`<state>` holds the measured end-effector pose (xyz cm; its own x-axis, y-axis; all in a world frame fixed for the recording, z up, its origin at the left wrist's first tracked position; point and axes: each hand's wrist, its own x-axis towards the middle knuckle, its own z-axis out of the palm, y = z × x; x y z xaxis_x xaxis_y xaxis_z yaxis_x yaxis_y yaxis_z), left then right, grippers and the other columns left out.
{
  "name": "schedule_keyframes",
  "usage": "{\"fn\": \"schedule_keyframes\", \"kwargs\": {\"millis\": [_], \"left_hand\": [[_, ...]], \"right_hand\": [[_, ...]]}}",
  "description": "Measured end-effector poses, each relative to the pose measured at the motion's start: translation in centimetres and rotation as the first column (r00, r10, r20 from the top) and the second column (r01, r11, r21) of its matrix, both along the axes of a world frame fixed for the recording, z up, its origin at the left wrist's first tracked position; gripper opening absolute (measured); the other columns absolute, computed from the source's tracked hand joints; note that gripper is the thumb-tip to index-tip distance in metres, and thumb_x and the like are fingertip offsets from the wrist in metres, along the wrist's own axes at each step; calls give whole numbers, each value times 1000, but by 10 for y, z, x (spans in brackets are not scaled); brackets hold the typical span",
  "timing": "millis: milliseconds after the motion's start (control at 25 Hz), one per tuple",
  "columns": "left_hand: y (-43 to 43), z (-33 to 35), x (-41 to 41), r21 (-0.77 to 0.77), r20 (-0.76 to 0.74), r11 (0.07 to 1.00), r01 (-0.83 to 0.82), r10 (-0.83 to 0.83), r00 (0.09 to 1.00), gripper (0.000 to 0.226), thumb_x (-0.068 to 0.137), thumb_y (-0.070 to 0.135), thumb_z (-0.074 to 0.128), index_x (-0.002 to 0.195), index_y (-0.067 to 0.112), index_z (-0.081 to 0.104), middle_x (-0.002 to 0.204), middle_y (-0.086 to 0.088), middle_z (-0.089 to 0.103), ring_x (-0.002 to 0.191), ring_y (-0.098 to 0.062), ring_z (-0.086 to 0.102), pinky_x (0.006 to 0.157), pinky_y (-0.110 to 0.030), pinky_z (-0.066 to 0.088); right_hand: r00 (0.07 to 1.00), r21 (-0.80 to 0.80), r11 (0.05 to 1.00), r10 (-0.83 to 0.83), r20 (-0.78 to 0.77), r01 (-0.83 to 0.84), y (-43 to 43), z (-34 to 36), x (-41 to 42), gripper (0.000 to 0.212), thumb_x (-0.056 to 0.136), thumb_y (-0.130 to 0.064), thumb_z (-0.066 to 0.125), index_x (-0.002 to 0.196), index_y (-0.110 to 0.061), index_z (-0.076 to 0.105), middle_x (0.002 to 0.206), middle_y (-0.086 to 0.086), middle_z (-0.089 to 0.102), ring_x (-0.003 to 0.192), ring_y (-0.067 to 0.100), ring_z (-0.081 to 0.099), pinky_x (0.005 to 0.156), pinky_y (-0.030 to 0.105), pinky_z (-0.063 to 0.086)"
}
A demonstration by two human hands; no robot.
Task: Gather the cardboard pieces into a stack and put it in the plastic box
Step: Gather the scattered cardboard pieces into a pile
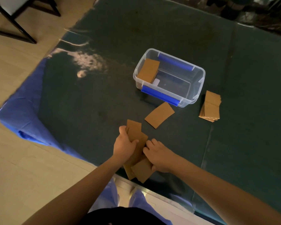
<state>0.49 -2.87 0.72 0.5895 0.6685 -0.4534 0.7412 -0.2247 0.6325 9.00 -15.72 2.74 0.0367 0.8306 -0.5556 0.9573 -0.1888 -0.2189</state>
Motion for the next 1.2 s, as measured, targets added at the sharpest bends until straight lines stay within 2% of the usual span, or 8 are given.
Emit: {"fn": "schedule_keyframes", "kwargs": {"millis": [120,240,320,480,600,840,1000,1200], "left_hand": [[13,4,4,-49,67,999,-21,25,997,72,81,20,67,135,21,20,121,-12,53,86,-22,54,66,-30,41],[35,7,13,-33,9,998,51,-51,999,63,83,26,64,134,15,28,125,-13,52,105,-29,54,74,-32,38],[46,11,26,-26,1,995,95,-95,996,55,84,29,63,129,14,35,123,-11,53,105,-27,53,76,-33,38],[48,19,75,-53,35,970,235,-234,972,50,84,29,61,125,14,37,124,-8,50,102,-19,48,79,-32,37],[30,14,111,-55,16,932,358,-358,934,47,85,25,61,122,10,37,124,-12,51,108,-23,50,80,-32,40],[6,0,141,233,-147,875,425,-400,905,62,79,36,67,125,7,36,130,-15,43,121,-31,39,96,-44,40],[3,-2,140,200,-115,893,404,-388,915,68,76,33,71,127,8,33,132,-15,39,121,-30,40,94,-43,43],[2,1,129,-67,30,942,329,-328,944,68,78,22,70,128,10,26,124,-13,51,110,-28,55,78,-31,42]], "right_hand": [[997,8,999,-37,-63,37,-1,3,4,54,76,-22,72,119,-7,42,119,15,43,100,31,49,83,40,39],[981,39,993,-102,-163,110,-9,4,4,54,76,-18,72,118,-11,39,117,12,44,99,28,50,84,38,37],[966,44,986,-150,-213,162,-17,4,5,52,79,-17,69,120,-13,39,119,9,45,103,25,48,89,39,37],[970,11,985,-167,-179,171,-40,4,17,38,84,-24,63,117,-16,45,118,5,48,108,22,45,96,39,34],[964,39,973,-220,-149,228,-61,10,32,32,85,-28,63,111,-19,45,112,1,48,103,18,45,94,37,33],[970,137,961,-240,-30,242,-89,35,59,28,87,-30,60,108,-19,44,110,-1,47,100,17,42,86,30,28],[982,166,973,-172,76,158,-78,54,77,34,87,-24,60,116,-17,44,115,1,49,104,18,43,91,33,31],[981,170,985,-42,189,10,-33,69,94,39,86,-12,61,121,-15,44,118,4,50,107,20,41,87,33,28]]}}
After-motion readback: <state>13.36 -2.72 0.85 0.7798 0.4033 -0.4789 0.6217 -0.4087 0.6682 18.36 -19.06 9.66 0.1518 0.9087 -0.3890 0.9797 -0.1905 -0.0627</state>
